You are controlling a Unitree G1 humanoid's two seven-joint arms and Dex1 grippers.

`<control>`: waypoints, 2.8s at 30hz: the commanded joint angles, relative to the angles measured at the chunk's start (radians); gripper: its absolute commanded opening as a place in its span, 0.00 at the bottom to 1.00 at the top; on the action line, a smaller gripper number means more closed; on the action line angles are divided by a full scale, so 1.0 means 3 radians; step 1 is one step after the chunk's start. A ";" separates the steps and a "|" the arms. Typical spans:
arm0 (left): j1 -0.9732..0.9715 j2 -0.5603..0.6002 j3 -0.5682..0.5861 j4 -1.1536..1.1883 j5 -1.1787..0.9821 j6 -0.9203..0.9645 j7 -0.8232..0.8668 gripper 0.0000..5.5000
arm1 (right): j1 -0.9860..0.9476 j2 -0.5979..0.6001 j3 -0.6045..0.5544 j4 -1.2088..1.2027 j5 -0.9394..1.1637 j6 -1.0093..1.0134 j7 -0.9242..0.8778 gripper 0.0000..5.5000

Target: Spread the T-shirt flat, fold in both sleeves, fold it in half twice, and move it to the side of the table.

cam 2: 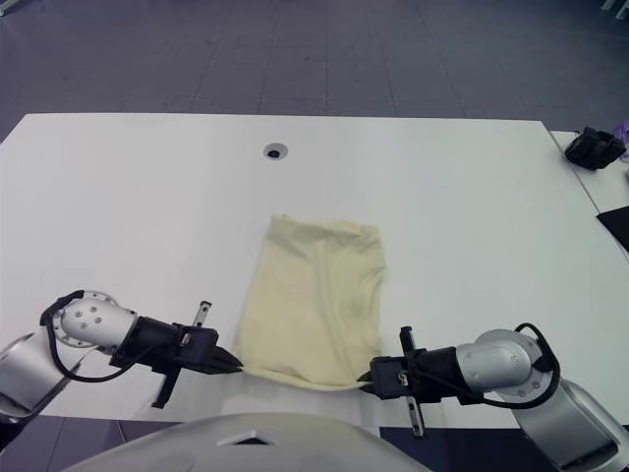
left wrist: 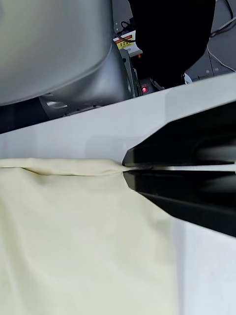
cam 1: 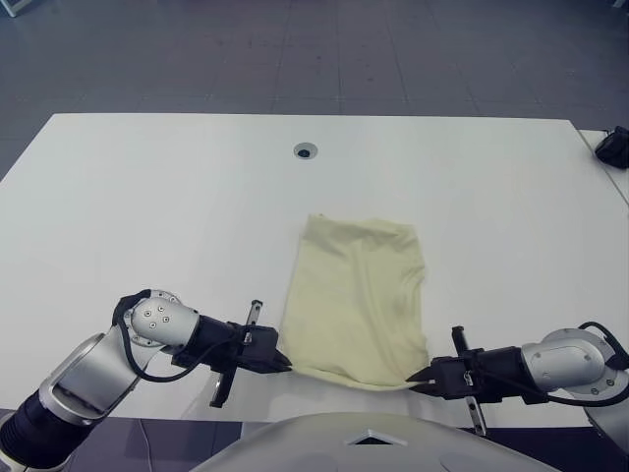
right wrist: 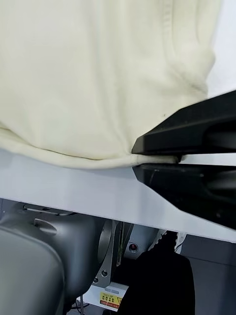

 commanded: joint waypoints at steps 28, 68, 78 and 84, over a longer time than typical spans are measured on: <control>-0.2952 -0.1156 -0.0241 0.3190 -0.0031 -0.0284 -0.0413 0.00 | -0.3291 0.0647 0.0520 0.3201 0.0816 0.0620 0.0886 0.01; -0.2260 -0.1668 0.0234 0.3260 0.0856 -0.0874 0.1114 0.54 | -0.3373 0.2022 0.0263 0.4239 -0.0298 -0.1222 -0.1069 0.55; -0.1872 -0.1507 -0.0235 0.2824 0.1331 -0.0778 0.1216 0.86 | -0.3235 0.2061 0.0333 0.4860 -0.0618 -0.1632 -0.1347 0.85; -0.1752 -0.1340 -0.0424 0.2874 0.1635 -0.0947 0.1274 0.98 | -0.3305 0.2067 0.0333 0.5319 -0.0759 -0.1736 -0.1599 0.97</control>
